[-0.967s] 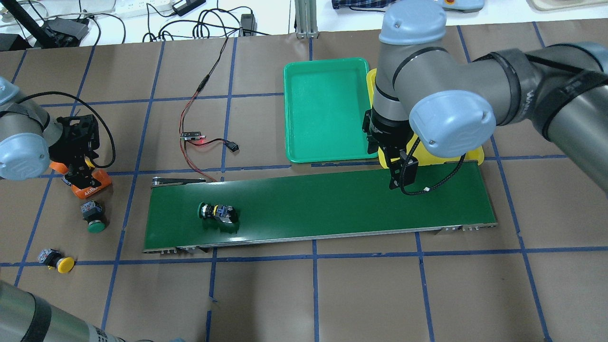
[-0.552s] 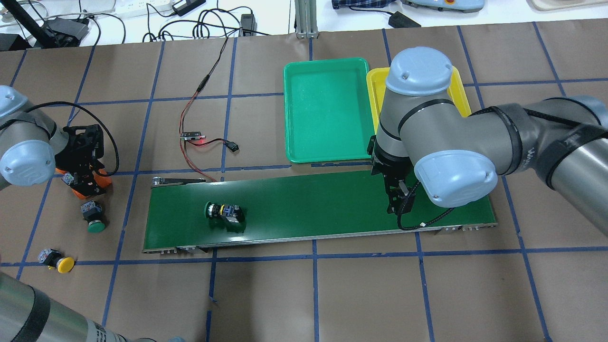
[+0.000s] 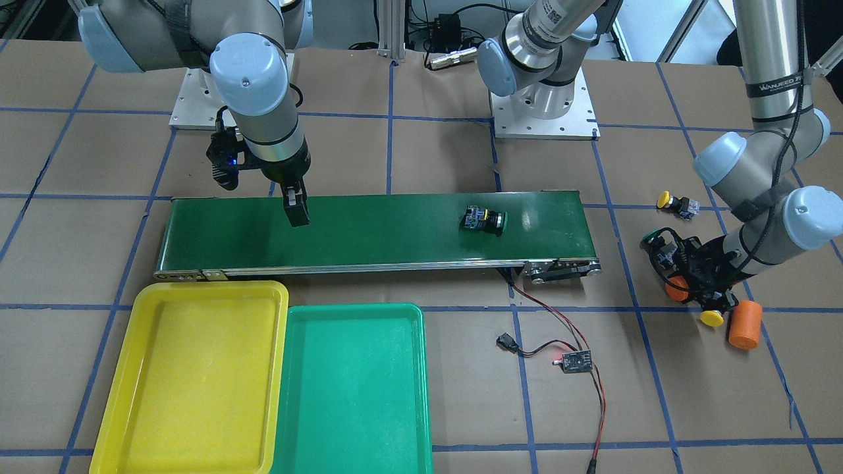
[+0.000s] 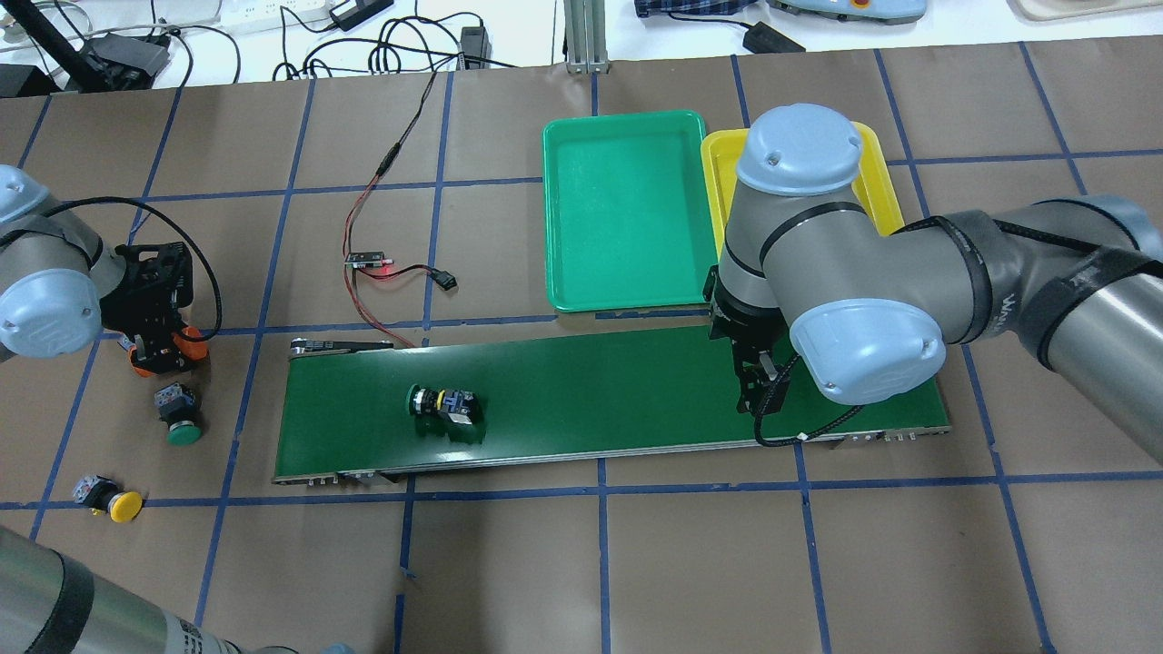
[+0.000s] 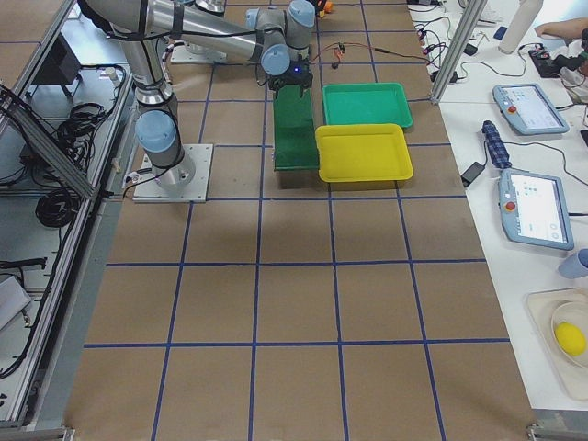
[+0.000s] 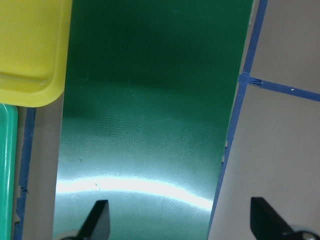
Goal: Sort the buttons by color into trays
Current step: 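Carry the orange cylinder onto the conveyor belt with the left gripper and release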
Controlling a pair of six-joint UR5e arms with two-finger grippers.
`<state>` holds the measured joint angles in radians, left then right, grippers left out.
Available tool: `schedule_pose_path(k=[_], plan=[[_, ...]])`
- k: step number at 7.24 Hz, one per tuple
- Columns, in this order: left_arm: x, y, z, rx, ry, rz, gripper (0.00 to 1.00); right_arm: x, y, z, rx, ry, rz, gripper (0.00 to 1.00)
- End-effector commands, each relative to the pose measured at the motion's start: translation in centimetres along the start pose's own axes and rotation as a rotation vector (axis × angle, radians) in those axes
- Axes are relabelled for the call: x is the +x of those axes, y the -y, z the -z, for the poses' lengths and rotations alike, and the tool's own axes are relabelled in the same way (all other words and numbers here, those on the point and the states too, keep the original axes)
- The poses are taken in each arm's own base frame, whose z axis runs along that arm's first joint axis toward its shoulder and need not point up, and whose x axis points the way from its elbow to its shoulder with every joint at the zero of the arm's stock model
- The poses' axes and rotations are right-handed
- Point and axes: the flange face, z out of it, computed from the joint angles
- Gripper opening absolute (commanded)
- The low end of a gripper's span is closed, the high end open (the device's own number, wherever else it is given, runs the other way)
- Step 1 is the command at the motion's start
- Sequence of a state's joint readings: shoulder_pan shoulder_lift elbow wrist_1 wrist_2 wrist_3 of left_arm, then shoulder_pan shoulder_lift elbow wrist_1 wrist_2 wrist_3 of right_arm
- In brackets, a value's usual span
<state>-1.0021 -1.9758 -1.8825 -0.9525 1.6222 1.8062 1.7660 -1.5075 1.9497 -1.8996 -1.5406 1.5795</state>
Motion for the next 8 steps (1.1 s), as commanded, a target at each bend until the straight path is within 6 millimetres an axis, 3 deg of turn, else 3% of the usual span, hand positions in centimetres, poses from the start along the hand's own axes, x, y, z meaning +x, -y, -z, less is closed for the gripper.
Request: schedule_pose_path(k=[1,3,4,5,6,8], plan=[[1.4,2.6,3.4,0.029,-0.091,-0.01,0.0,-0.4,-0.2,0.3,0.007,0.072,-0.025,1.0],[5.3,11.1,7.6,0.002,-0.086,-0.157,0.0,-0.6,-1.0,-0.5,0.011,0.055,-0.012,1.0],[7.6,15.5,8.3,-0.01,-0.073,-0.223,0.0,-0.7,-0.9,-0.6,0.012,0.05,-0.012,1.0],[11.0,18.3,8.7,-0.02,-0.067,-0.277,0.0,-0.7,-0.9,-0.7,0.013,0.049,-0.011,1.0],[14.0,20.0,8.3,-0.018,-0.074,-0.318,0.0,-0.6,-1.0,-1.0,0.007,0.036,-0.011,1.0],[19.0,22.9,5.2,0.035,-0.086,-0.349,0.0,-0.9,-1.0,-2.4,0.004,-0.01,-0.01,1.0]])
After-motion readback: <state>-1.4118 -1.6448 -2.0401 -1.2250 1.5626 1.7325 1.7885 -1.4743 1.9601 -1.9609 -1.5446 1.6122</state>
